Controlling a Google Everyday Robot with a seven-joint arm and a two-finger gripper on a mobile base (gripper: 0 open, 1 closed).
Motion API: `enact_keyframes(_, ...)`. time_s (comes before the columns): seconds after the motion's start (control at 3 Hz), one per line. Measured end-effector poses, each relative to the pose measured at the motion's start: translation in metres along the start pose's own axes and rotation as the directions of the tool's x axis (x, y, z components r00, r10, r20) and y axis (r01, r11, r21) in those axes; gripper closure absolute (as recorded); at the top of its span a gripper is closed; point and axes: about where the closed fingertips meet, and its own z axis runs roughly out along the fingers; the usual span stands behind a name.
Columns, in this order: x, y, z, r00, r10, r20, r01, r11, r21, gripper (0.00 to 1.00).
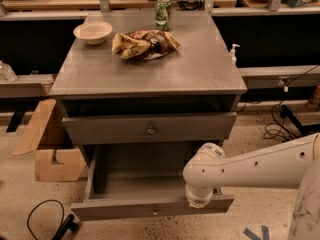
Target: Open middle drawer
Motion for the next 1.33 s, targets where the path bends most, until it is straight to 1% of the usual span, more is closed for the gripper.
enact_keyframes(0.33,0.0003,0.0007,0.0007,1.000,0.000,-0.001,0.000,1.0000,-0.002,0.85)
enact_keyframes(1.33,0.0008,0.0020,0.0019,1.000,-0.001,-0.002,0.001,1.0000,-0.005,0.15)
